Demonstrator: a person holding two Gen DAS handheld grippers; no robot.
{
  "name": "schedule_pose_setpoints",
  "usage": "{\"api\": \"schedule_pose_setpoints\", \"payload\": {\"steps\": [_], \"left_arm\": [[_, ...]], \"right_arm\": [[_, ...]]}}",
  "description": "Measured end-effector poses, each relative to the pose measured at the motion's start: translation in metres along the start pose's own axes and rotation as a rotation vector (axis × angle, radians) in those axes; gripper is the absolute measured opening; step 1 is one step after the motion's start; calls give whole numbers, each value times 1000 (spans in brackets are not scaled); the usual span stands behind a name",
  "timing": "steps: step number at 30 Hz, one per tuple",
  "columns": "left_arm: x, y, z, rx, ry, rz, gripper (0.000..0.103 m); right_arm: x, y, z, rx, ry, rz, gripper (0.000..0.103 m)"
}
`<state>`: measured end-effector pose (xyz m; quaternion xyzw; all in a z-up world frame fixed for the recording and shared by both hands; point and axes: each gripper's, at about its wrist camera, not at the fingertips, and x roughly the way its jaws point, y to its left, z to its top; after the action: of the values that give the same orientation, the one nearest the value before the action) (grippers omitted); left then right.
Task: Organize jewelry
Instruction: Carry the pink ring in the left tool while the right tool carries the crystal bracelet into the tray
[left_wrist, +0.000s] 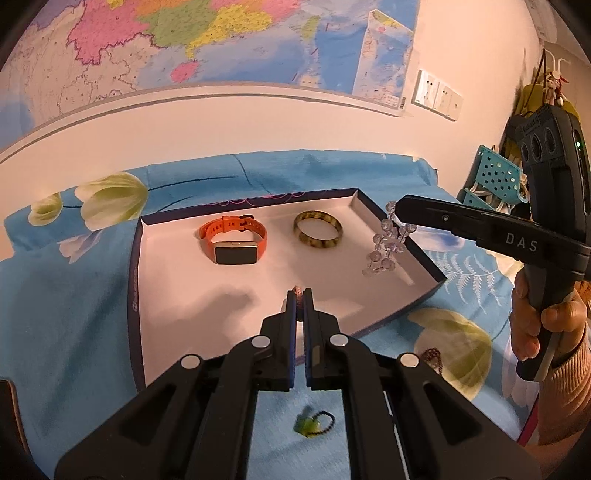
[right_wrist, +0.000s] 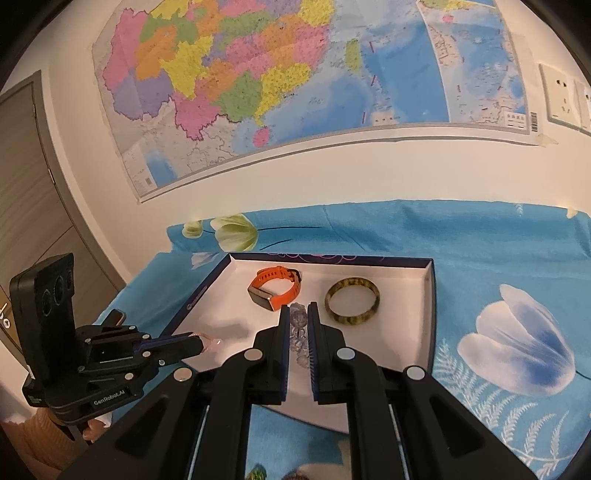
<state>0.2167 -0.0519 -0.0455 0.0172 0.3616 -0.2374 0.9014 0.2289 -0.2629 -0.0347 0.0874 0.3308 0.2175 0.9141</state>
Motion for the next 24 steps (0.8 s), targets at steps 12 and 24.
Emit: {"api": "schedule_pose_setpoints", "payload": {"steps": [12,24], "left_arm": [[21,10,12,-13,23,27,4],[44,22,17,-46,62,42,4]], "right_arm": [[34,-2,9,39,30,34,8],[56,-25,6,97,85,-11,8]]}}
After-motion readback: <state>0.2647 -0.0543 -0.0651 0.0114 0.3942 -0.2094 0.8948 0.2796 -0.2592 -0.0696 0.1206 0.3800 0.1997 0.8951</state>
